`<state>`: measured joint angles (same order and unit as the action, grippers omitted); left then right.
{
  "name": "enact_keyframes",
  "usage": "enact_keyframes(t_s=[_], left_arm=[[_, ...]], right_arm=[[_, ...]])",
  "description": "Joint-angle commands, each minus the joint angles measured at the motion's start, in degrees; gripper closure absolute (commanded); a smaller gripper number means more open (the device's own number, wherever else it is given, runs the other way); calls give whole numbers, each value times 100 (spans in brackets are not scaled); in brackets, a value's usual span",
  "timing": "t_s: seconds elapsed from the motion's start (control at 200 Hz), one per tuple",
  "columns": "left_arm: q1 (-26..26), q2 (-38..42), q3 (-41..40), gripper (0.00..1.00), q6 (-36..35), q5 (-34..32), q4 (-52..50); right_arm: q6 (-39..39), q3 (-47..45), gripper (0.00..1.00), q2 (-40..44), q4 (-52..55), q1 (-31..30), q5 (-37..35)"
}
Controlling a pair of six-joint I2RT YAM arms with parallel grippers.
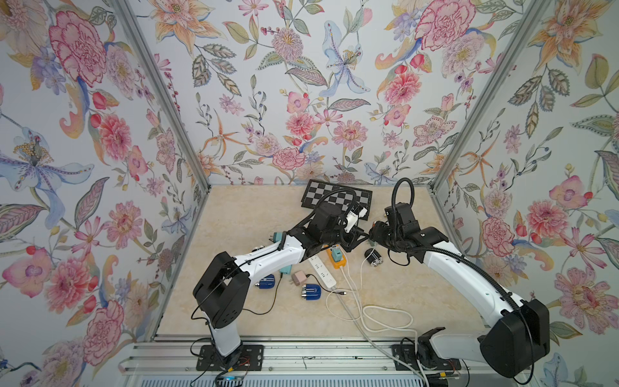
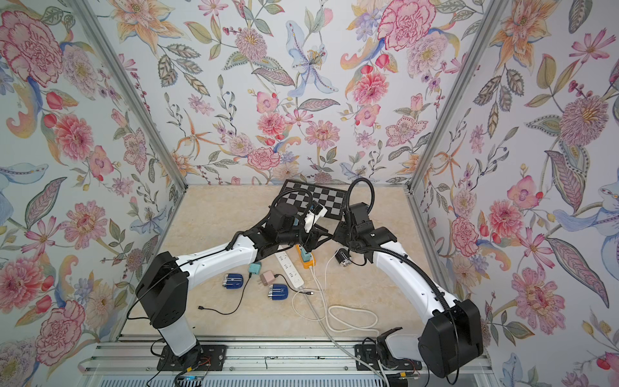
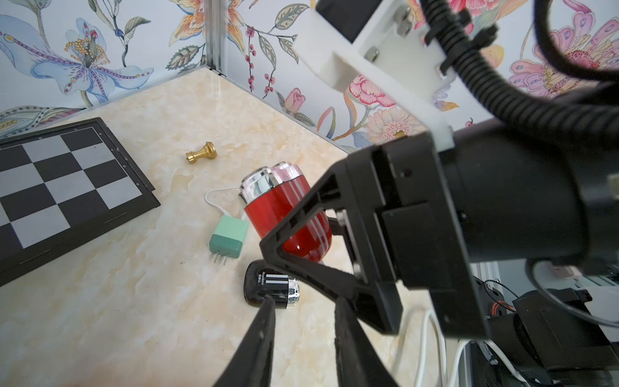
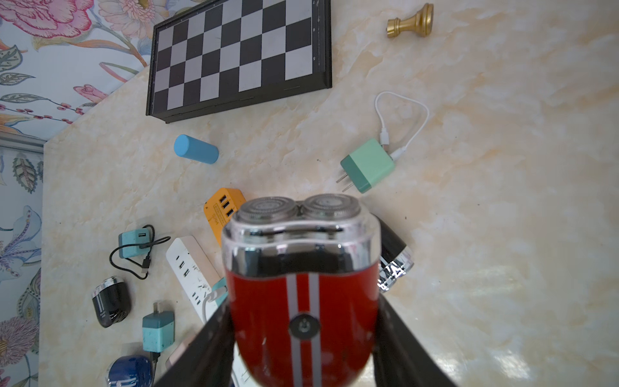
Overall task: Unplug the electric shaver
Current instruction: Remove the charging cable from the electric shaver.
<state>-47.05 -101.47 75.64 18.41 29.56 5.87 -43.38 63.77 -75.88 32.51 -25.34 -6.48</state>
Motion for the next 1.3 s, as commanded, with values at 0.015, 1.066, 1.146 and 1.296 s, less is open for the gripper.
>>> enact_keyframes(t_s=[0.015,1.066,1.146,1.296], left_arm=[[-164,53,-174,62,-130,141,77],[-191,16,-1386,42,1375,-401,2907],[-191,-11,-1534,43,1536,-489,3353],[-191,-248,-1404,45,1722,-395,3578]], right_arm=[[-211,277,65,57,-107,3,-135],[-873,77,66,440,-349,63,-103],[-949,65,67,437,-351,64,-49],[-1044,48,67,470,-351,47,-47]])
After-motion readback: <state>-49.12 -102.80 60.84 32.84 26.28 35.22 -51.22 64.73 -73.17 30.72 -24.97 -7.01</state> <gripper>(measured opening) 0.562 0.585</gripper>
